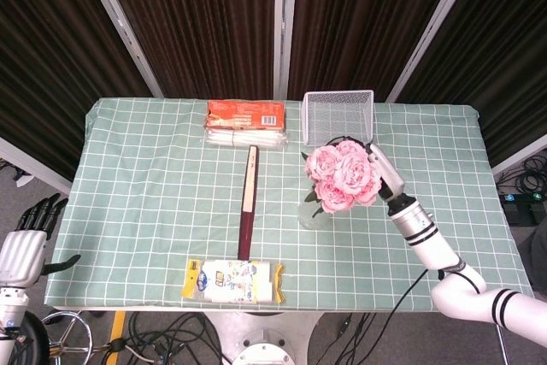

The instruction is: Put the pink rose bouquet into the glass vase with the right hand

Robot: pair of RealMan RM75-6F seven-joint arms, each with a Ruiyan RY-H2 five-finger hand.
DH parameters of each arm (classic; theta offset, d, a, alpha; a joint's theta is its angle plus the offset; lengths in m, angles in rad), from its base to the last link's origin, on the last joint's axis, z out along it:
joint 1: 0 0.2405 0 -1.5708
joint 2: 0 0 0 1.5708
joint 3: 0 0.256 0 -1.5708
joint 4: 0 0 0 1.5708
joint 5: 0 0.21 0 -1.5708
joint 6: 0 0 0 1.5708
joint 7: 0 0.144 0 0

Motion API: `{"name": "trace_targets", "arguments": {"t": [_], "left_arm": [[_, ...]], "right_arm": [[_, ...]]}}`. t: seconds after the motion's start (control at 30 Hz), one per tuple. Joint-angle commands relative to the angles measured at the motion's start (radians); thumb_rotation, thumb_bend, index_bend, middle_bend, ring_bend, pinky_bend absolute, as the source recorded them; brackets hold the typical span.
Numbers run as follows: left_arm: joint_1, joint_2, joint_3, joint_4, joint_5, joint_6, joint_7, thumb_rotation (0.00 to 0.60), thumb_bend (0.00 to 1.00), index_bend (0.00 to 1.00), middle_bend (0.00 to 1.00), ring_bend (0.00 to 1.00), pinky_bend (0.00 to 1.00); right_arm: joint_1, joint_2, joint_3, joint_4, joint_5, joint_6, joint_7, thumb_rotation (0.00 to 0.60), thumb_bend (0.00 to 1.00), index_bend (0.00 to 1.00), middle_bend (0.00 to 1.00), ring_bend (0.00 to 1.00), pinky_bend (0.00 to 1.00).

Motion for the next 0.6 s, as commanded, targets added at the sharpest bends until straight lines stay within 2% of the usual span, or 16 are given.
{"name": "trace_targets", "arguments": {"t": [0.03,0.23,0.33,0.4,0.47,0.6], "left_arm": [[0.001,-0.003,0.000,0.003,-0.001,0.000,0.000,0.600,0.00,0.07,0.00,0.00,0.12],[0.002,-0.007,0.001,0.009,-0.003,-0.002,-0.004,0.600,0.00,0.07,0.00,0.00,0.12],[0.002,-0.006,0.000,0.009,-0.003,-0.003,-0.003,0.600,0.00,0.07,0.00,0.00,0.12],[0.002,-0.007,0.001,0.008,-0.002,-0.004,-0.002,0.600,0.00,0.07,0.00,0.00,0.12],[0.002,-0.007,0.001,0.007,-0.001,-0.002,0.000,0.600,0.00,0.07,0.00,0.00,0.12],[0.002,-0.007,0.001,0.004,0.001,-0.002,0.006,0.600,0.00,0.07,0.00,0.00,0.12]], "right_arm": [[0.000,-0.006,-0.017,0.026,-0.013,-0.003,0.016,0.600,0.00,0.14,0.35,0.22,0.35],[-0.024,-0.003,-0.024,0.045,0.017,0.007,0.018,0.600,0.00,0.02,0.29,0.15,0.28],[-0.028,0.028,-0.045,0.037,0.004,-0.012,0.019,0.600,0.00,0.00,0.22,0.07,0.20],[-0.026,0.067,-0.074,0.029,-0.021,-0.044,0.018,0.600,0.00,0.00,0.13,0.01,0.10],[-0.023,0.110,-0.100,0.019,-0.040,-0.074,-0.007,0.600,0.00,0.00,0.03,0.00,0.01],[-0.030,0.203,-0.137,-0.021,-0.052,-0.118,-0.106,0.600,0.00,0.00,0.00,0.00,0.00]]}}
